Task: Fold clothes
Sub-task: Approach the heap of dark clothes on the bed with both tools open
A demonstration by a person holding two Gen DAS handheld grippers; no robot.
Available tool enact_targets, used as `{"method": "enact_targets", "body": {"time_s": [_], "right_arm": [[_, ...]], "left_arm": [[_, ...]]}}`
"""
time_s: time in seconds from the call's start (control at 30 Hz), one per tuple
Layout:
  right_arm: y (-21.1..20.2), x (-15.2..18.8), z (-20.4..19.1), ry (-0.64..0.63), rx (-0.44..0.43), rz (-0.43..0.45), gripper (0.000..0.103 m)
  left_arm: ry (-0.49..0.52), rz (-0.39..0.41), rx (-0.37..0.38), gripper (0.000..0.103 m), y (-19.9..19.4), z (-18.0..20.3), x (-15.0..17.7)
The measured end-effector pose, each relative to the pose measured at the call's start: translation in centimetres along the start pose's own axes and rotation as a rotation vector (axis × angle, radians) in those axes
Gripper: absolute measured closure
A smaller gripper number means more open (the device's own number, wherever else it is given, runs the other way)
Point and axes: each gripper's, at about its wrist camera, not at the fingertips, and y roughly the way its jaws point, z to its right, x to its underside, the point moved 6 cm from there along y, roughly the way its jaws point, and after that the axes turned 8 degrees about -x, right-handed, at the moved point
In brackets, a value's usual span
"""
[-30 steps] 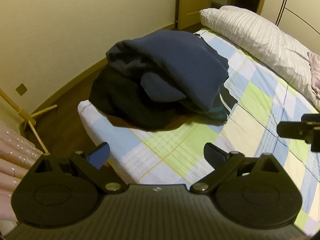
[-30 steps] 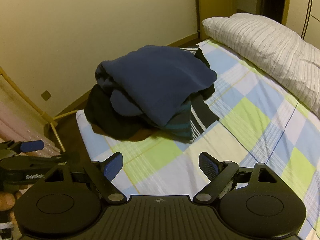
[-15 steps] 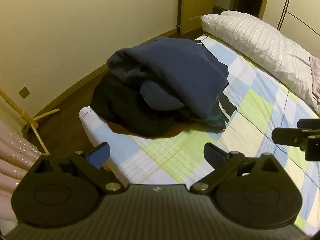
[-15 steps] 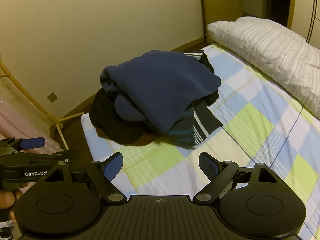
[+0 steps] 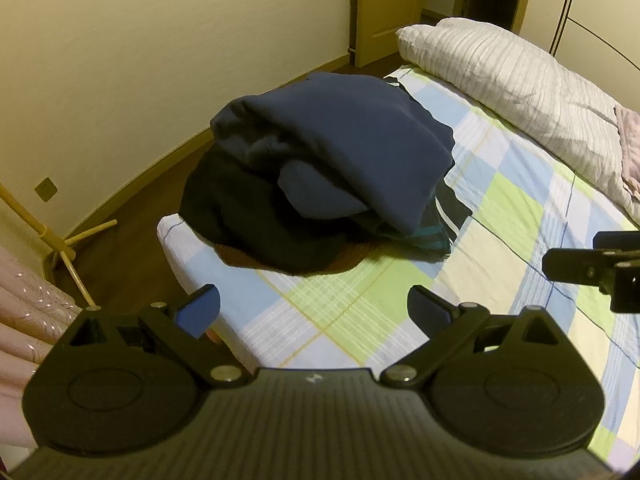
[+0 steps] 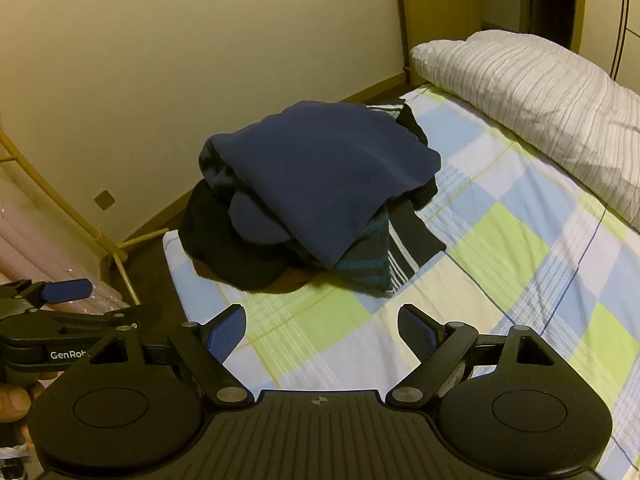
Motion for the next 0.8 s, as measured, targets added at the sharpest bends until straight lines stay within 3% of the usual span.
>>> {"method": "enact_targets", "body": {"time_s": [0.8], "right_arm": [[0.18, -0.27, 0.21, -0.014, -0.011, 0.001, 0.017]], "left_arm": [[-0.012, 0.019, 0.027, 0.005, -0.1, 0.05, -0.53]]}}
